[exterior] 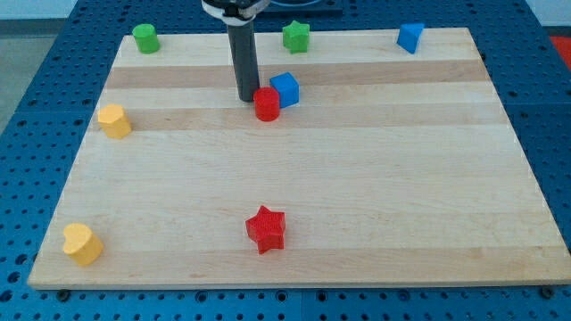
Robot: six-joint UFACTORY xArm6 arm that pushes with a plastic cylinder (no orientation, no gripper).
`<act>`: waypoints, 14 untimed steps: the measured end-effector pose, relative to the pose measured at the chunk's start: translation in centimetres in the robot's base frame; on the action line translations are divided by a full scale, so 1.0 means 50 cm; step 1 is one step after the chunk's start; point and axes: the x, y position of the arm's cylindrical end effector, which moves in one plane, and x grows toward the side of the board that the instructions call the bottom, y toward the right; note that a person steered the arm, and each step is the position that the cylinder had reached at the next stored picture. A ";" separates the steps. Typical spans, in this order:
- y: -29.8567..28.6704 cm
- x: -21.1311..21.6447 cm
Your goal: Move the red circle to the horizontal of the red star
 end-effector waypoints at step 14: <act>0.375 0.292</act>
